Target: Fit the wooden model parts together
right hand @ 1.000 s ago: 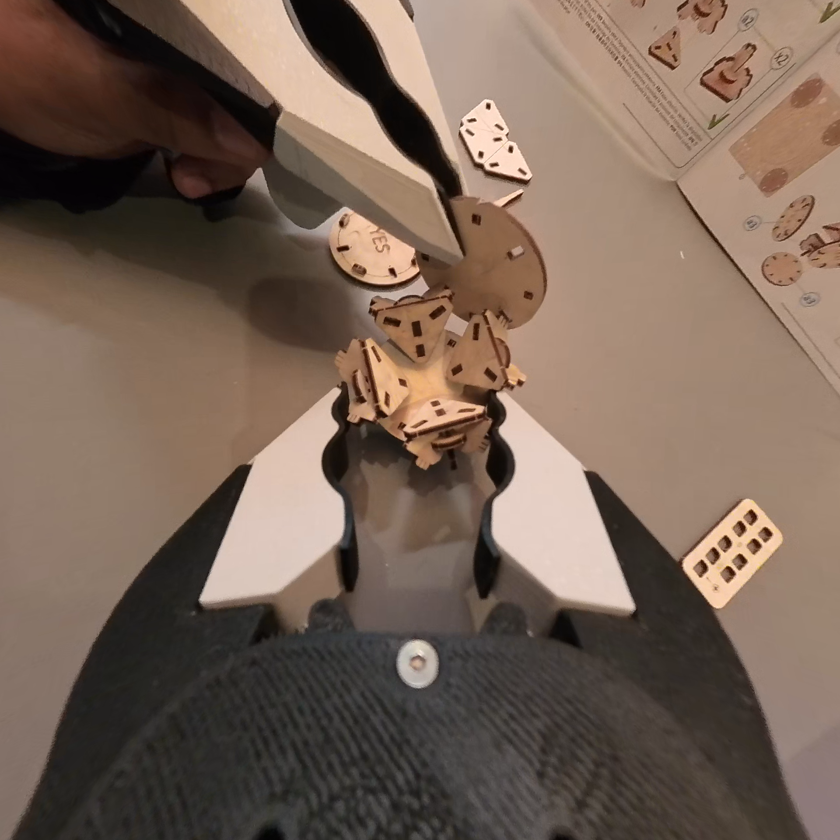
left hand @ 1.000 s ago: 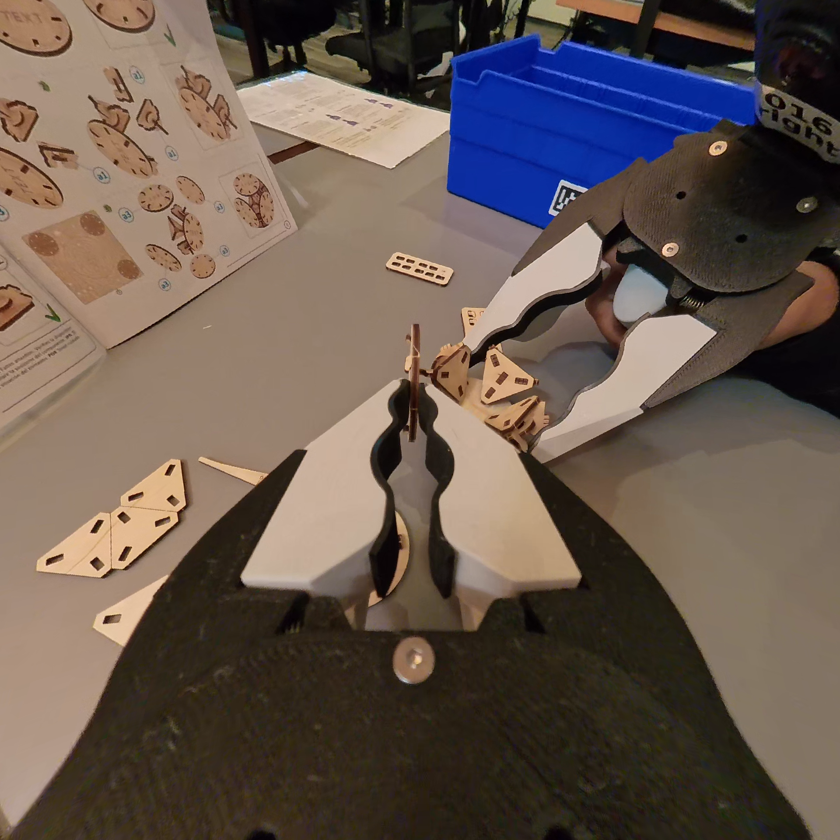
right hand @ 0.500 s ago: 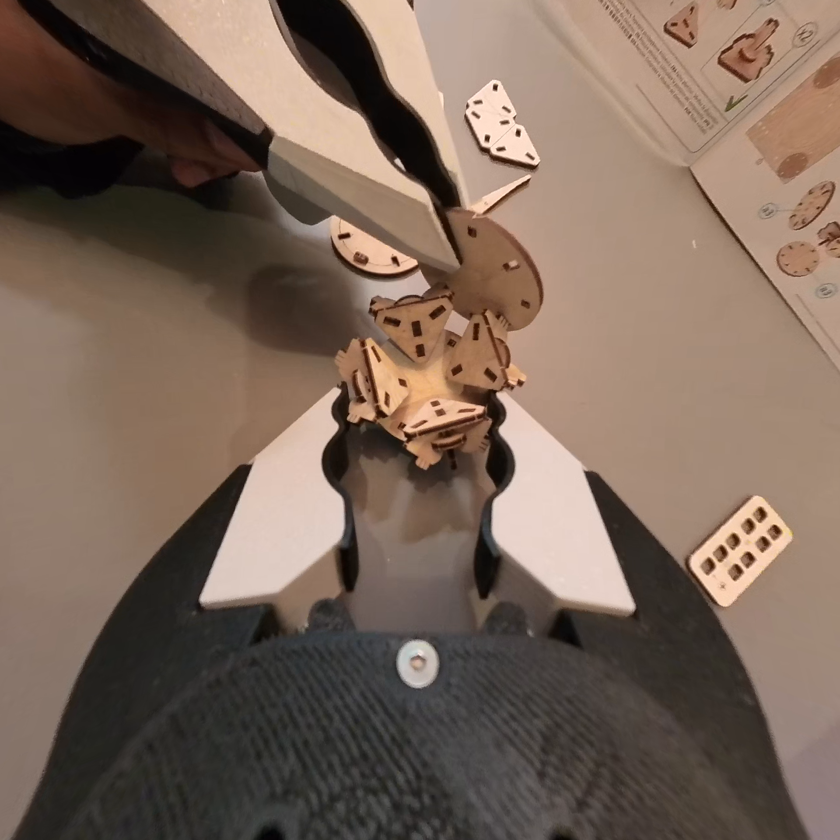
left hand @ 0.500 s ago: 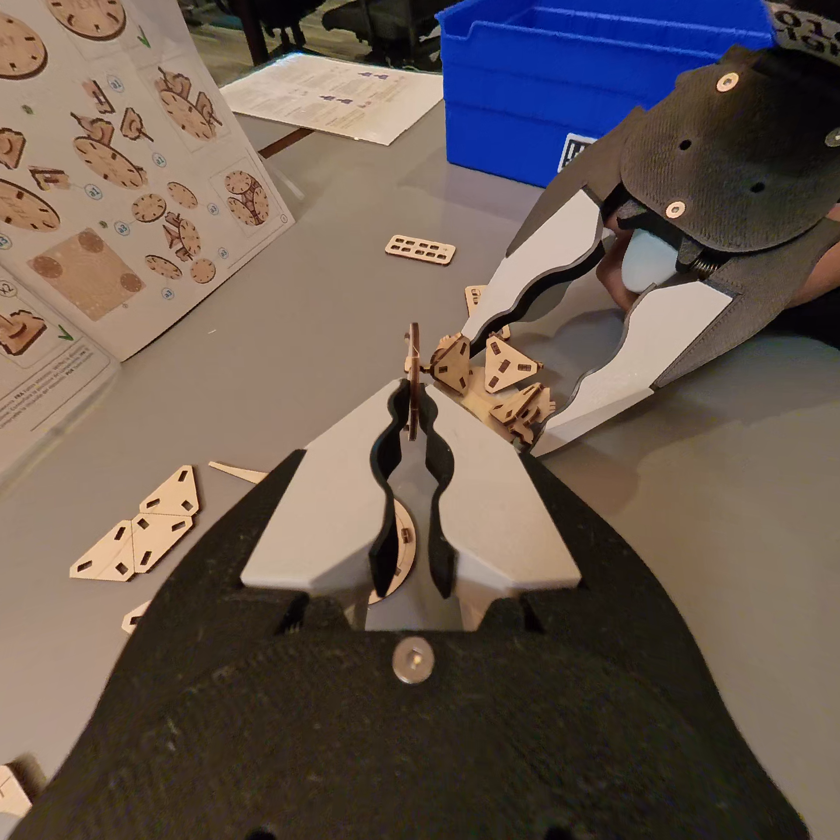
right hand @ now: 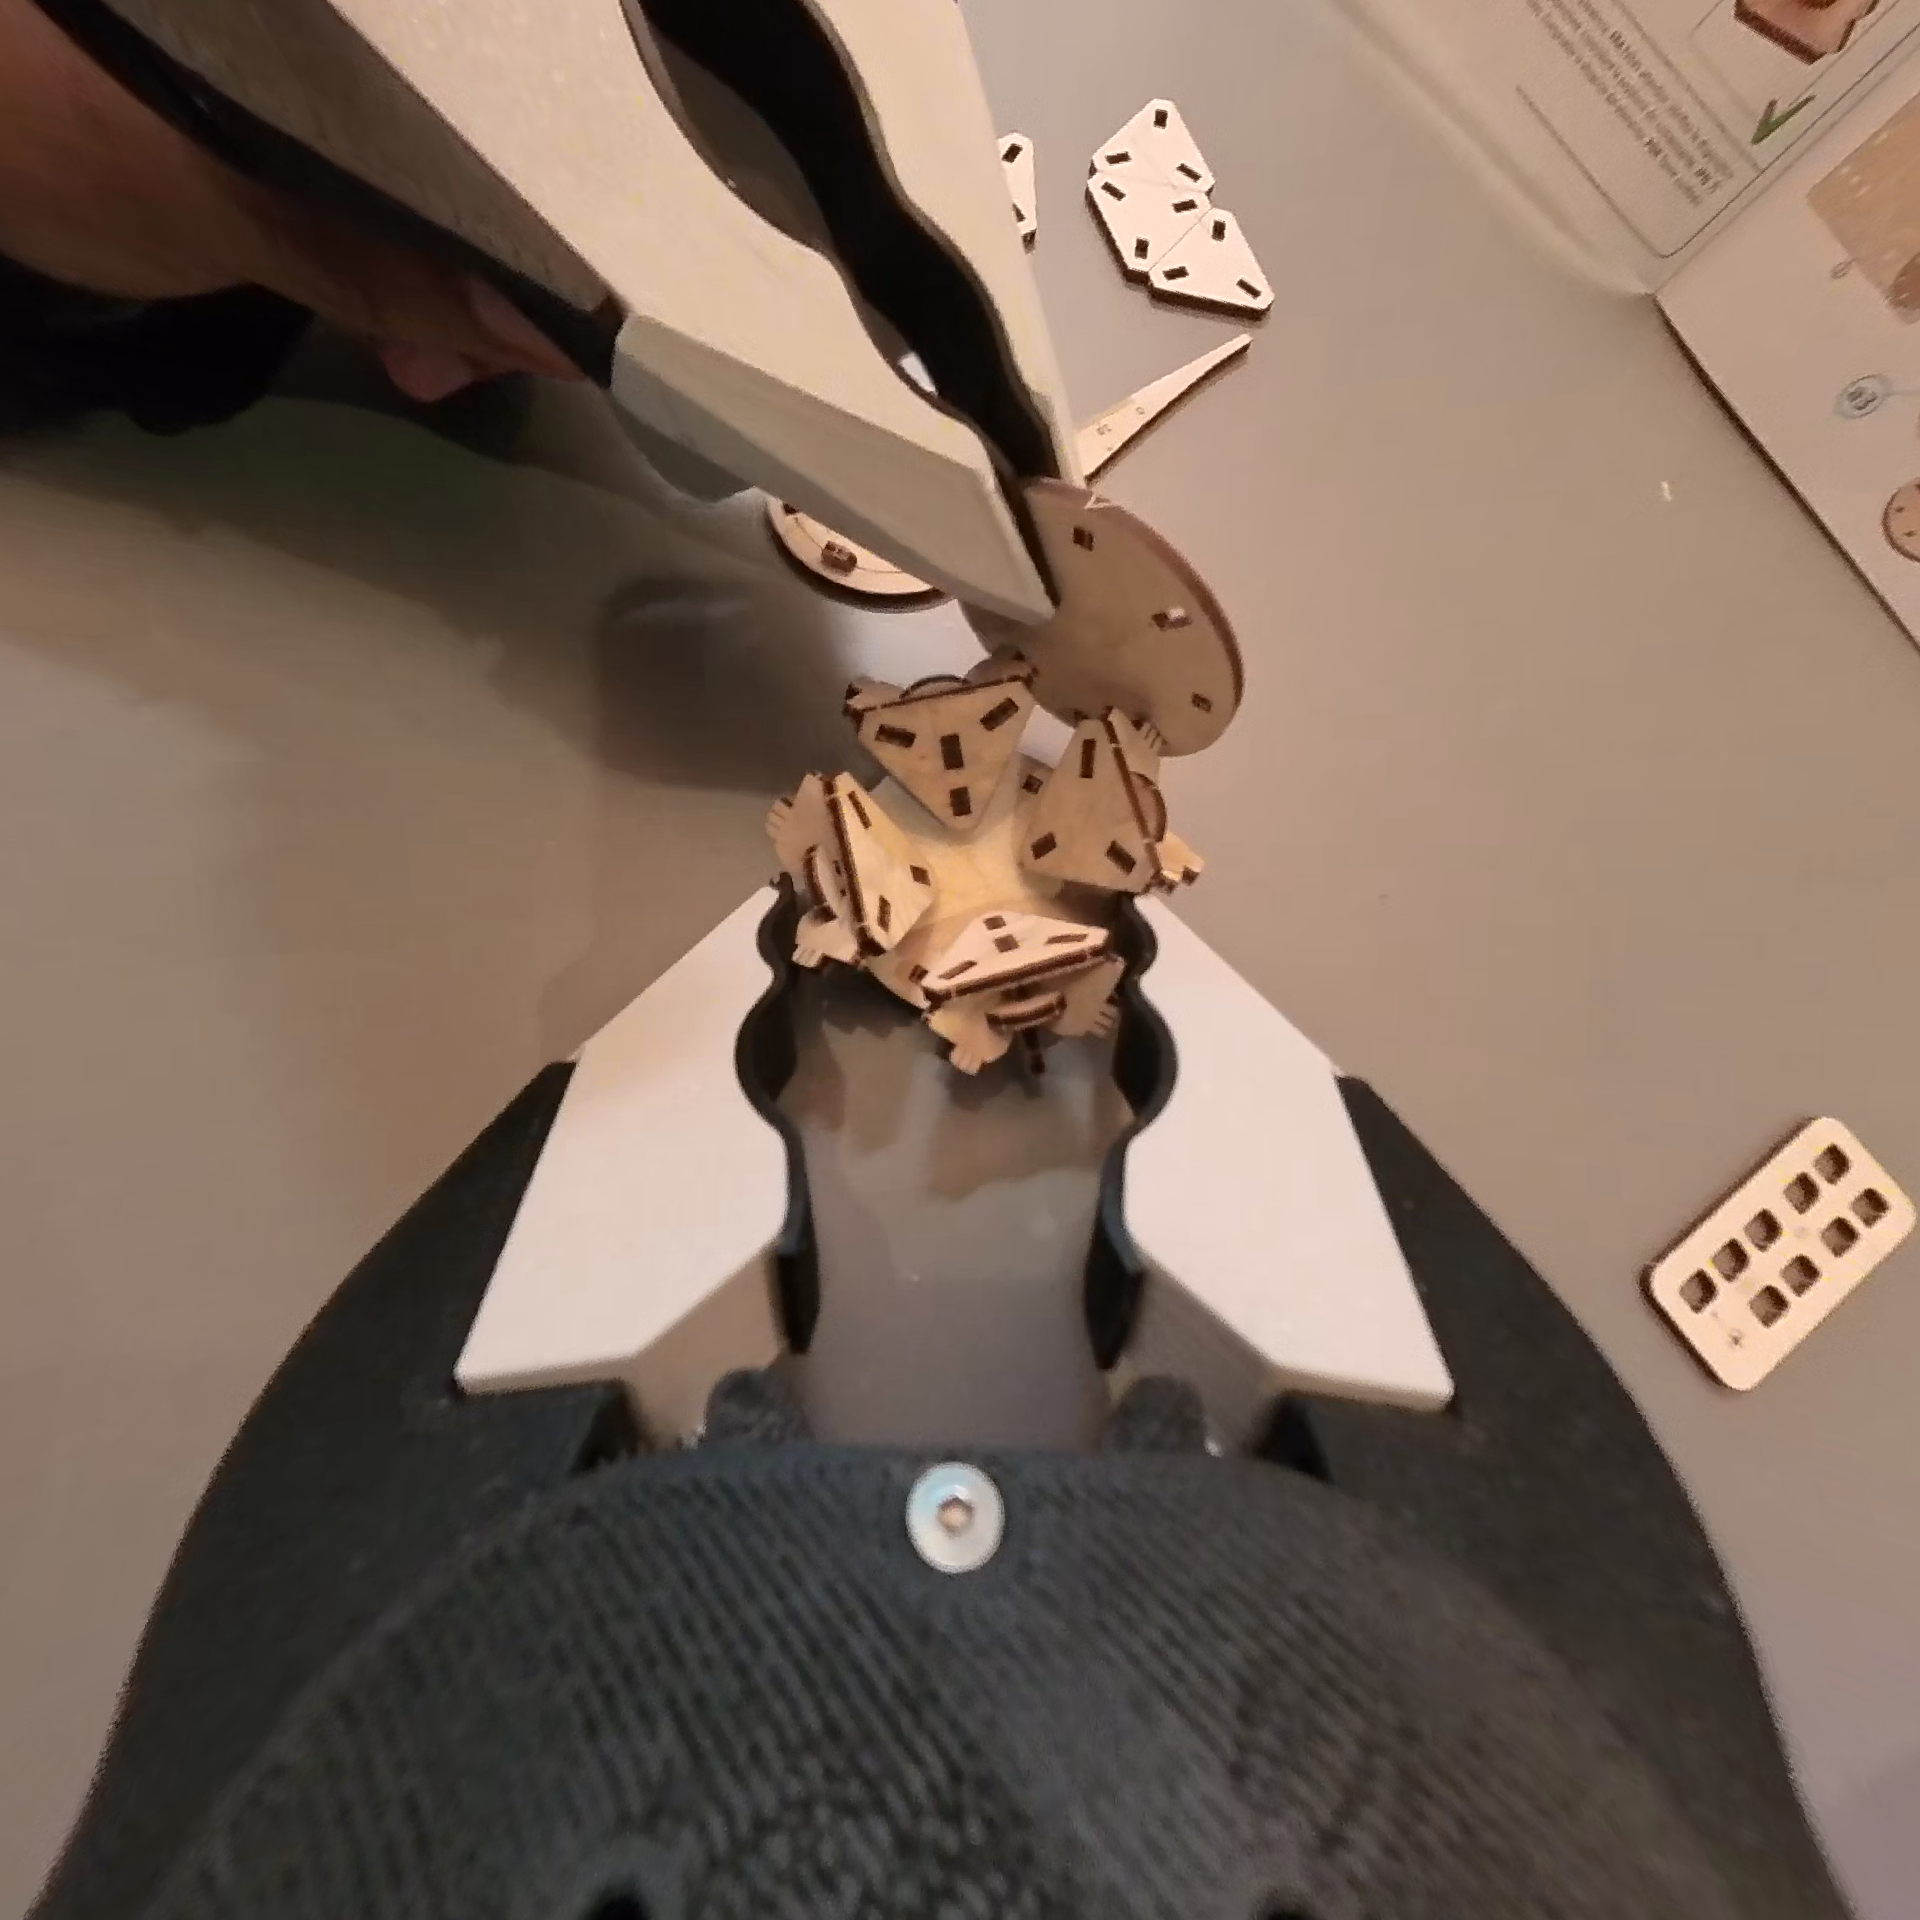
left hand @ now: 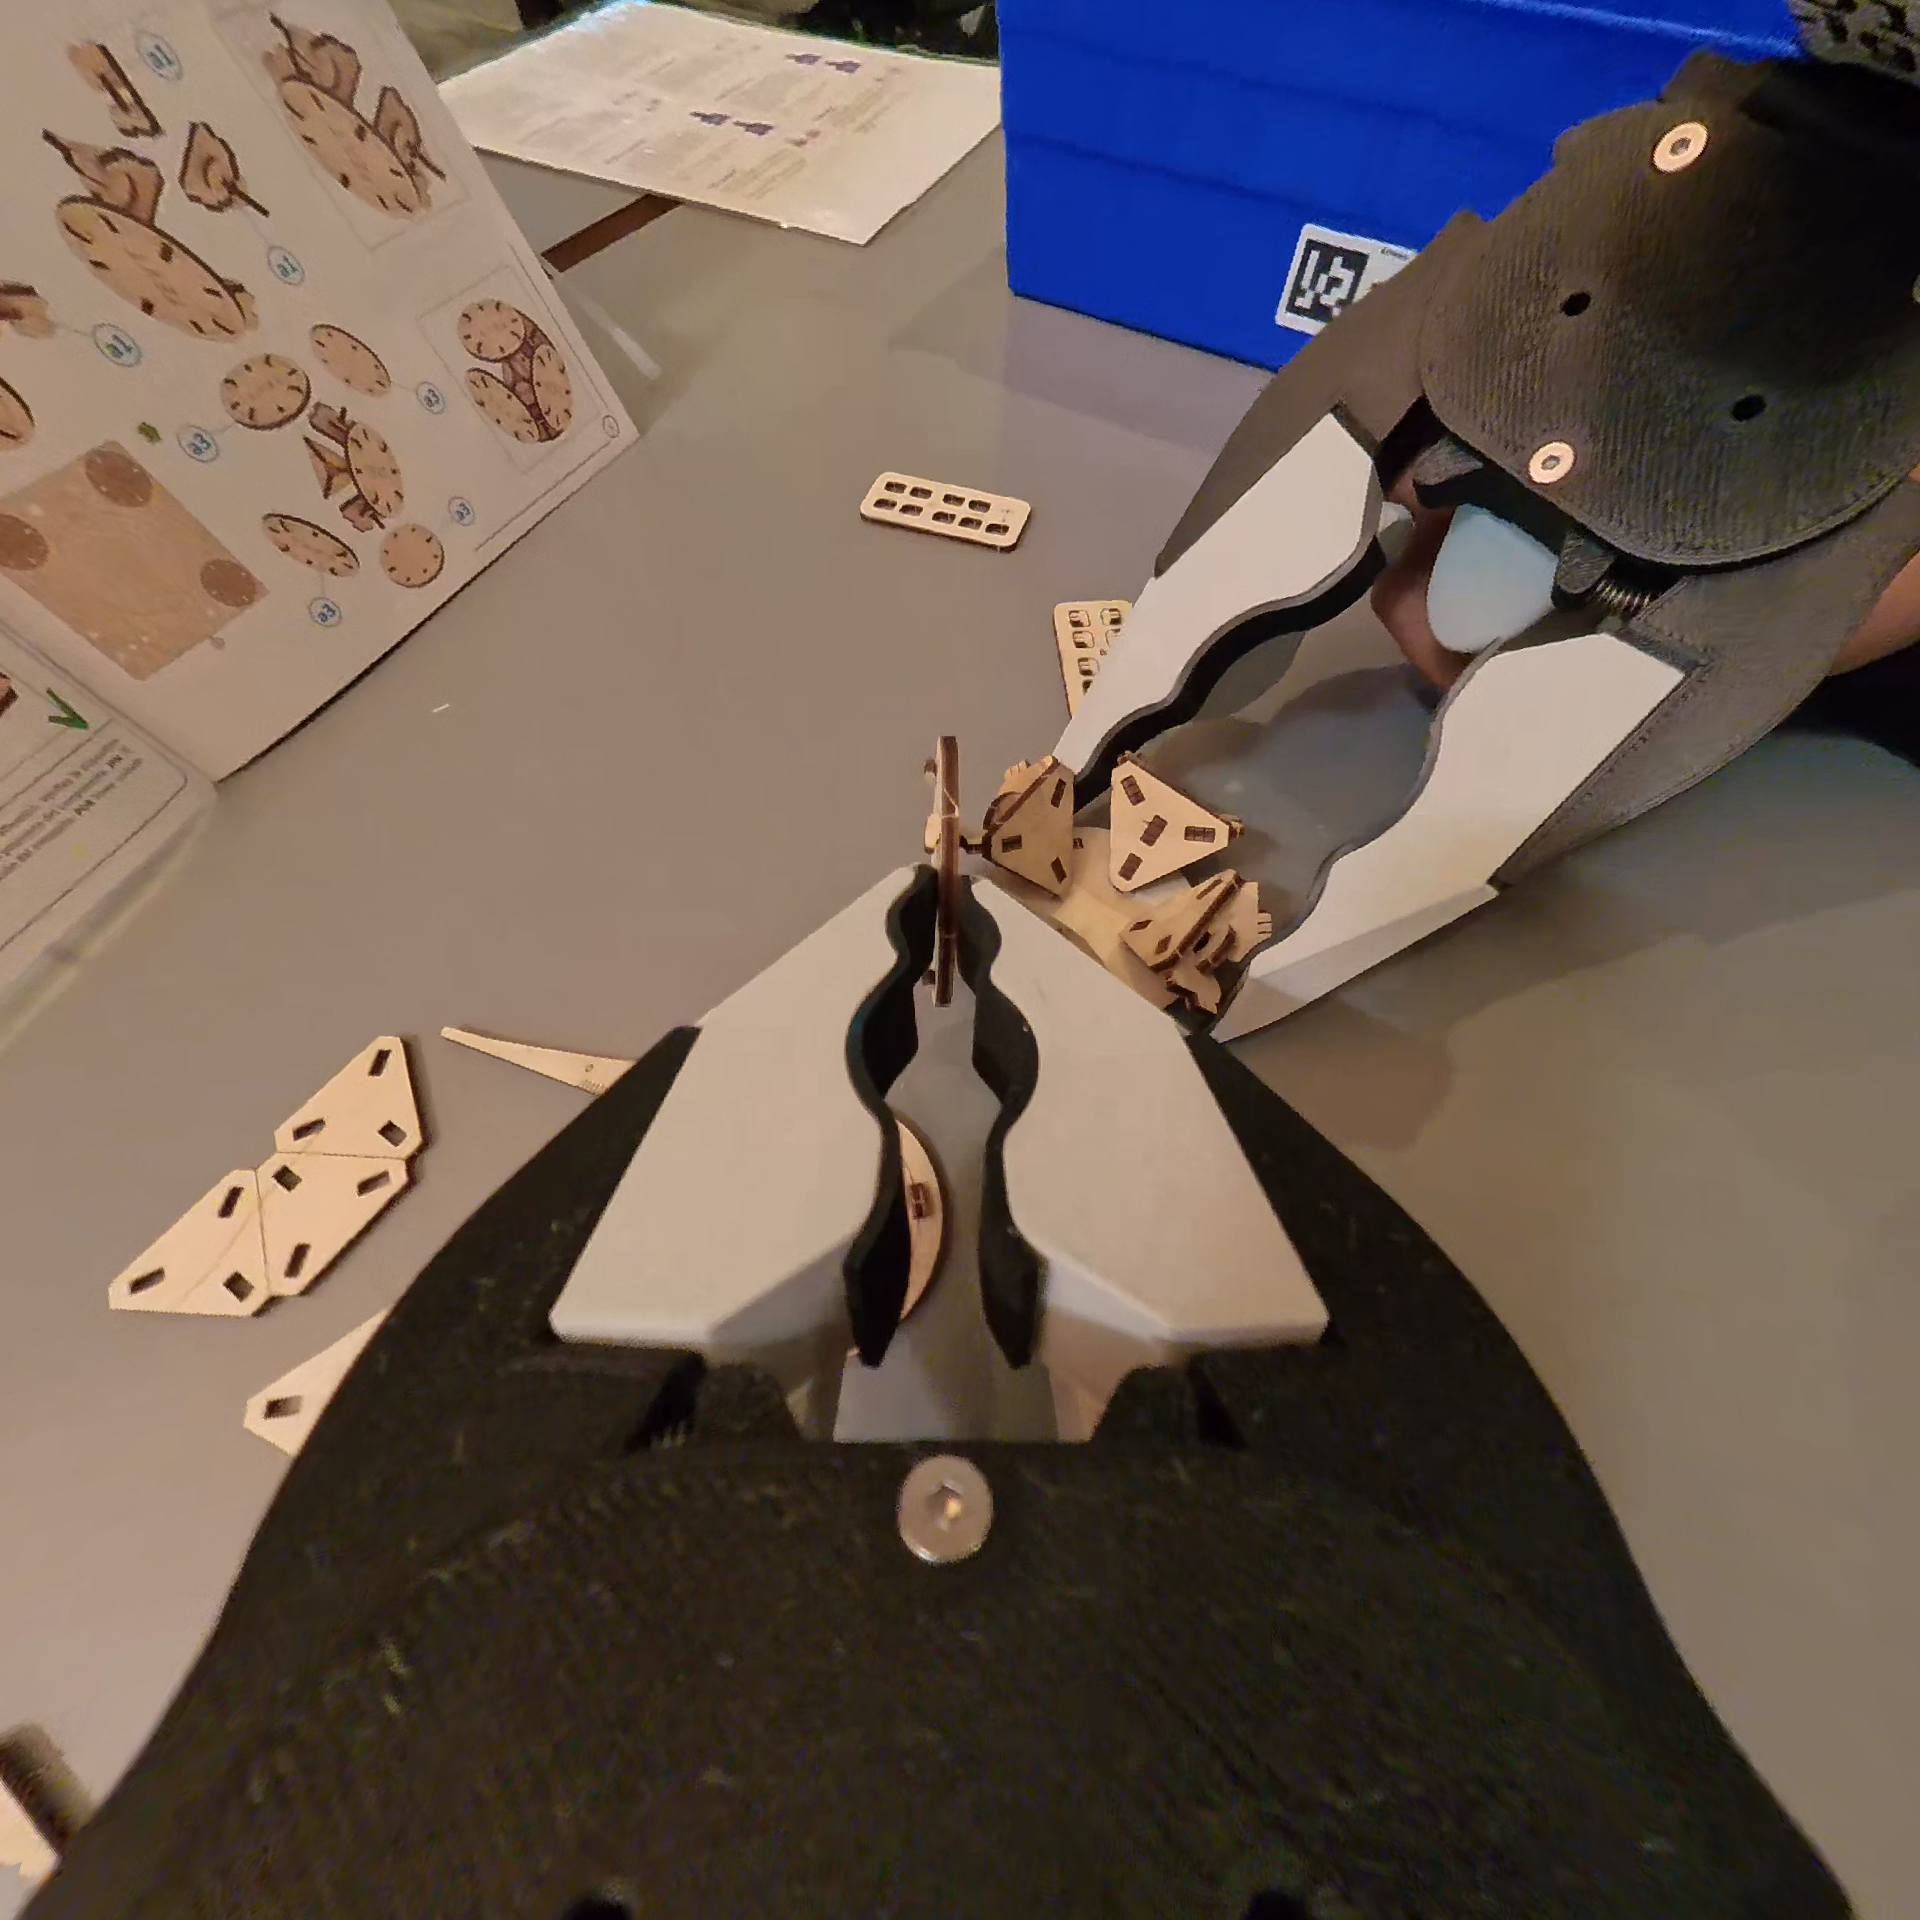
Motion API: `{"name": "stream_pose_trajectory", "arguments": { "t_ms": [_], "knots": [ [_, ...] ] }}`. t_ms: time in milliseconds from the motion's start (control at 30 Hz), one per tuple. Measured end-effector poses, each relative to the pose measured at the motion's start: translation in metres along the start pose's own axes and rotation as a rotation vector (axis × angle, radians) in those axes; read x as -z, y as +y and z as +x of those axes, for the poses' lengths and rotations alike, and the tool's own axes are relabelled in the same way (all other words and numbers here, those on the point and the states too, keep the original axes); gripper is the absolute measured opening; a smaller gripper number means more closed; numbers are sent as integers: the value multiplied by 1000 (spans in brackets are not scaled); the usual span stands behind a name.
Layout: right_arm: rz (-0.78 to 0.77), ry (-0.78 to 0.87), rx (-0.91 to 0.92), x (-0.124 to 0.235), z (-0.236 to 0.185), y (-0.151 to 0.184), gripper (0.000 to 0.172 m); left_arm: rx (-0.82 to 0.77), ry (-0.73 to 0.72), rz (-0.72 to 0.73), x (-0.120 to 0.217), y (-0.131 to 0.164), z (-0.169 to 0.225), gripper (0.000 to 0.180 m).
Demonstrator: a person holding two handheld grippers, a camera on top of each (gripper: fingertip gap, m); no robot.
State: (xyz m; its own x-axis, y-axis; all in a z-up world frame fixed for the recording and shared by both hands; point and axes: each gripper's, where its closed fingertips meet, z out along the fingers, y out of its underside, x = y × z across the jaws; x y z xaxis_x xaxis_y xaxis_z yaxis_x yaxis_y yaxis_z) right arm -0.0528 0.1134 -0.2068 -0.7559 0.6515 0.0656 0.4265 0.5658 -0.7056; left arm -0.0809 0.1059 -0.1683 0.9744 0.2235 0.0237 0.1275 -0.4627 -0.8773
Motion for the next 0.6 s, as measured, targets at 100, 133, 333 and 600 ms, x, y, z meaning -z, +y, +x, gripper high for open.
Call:
{"name": "stream_pose_trajectory", "arguments": {
  "t_ms": [100, 133, 333, 600],
  "knots": [
    [4, -11, -9, -1, -1, 0, 59, 72, 34, 2, 1, 1, -1, 0],
    [4, -13, -11, -1, -2, 0, 59, 93, 43, 3, 1, 1, -1, 0],
    [-1, -4, -6, 0, -1, 0, 59, 164, 71, 11, 1, 0, -2, 0],
    [-3, 2, -2, 0, -2, -1, 59, 231, 81, -31, 4, -4, -2, 0]
  ]
}}
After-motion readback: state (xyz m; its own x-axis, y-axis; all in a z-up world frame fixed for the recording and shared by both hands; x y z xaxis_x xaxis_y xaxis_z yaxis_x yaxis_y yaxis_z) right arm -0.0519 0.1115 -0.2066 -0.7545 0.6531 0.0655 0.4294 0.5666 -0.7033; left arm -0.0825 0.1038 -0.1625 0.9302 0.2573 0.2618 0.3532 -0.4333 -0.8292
